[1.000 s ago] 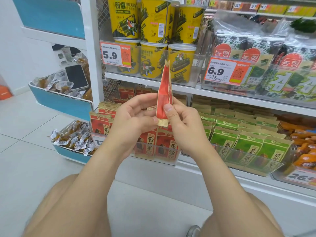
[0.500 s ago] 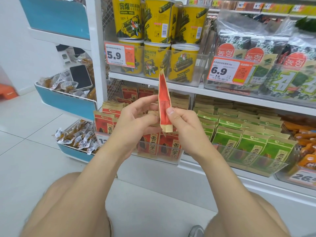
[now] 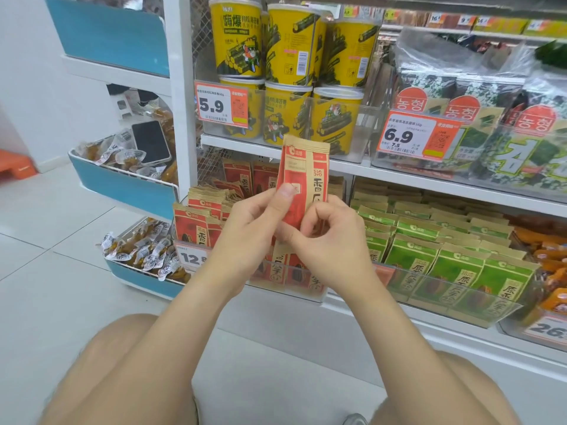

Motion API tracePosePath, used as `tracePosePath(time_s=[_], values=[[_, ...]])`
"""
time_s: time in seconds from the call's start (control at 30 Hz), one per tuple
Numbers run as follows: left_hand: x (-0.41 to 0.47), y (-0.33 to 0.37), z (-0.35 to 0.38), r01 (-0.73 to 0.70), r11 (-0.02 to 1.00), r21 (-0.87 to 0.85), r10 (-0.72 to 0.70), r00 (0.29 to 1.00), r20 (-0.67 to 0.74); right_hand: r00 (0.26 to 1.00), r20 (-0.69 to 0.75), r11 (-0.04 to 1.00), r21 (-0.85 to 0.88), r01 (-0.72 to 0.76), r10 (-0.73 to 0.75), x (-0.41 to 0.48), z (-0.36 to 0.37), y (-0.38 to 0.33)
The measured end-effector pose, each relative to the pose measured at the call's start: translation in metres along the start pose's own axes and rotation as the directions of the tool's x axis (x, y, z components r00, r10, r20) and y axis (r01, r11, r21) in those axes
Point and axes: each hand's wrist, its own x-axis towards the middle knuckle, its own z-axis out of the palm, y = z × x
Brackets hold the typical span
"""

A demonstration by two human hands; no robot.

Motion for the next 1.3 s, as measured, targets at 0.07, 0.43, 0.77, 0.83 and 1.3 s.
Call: tracePosePath(time_s=[0.07,0.43,0.77,0.83,1.3], values=[[-0.001,-0.001,0.0,-0.007,1.0,0.02,0.008,1.0,-0.009,0.996,-0.088,0.995,-0.101,0.022,-0.031,0.0,0.001,-0.001],[-0.001,0.004,-0.012,0.185,0.983,0.001,-0.185,0.982,0.034,0.978,0.028,0.912,0.356,-0.204,0.208,0.009,-0.013,-0.007],[0.002,-0.019,-0.007,-0.108,0.893,0.436,0.22,0.952,-0.215,0.967,0.166,0.929,0.286,-0.235,0.194,0.005,-0.011,-0.008],[0.0,-0.019,-0.003,-0.082,0.907,0.413,0.172,0.968,-0.185,0.965,0.152,0.916,0.31,-0.253,0.215,0.003,-0.008,-0.009],[-0.011,-0.027,-0.004,-0.187,0.664,0.724,0.267,0.964,0.004,0.985,-0.051,0.975,-0.162,0.152,-0.163,-0.011,0.004,-0.004]])
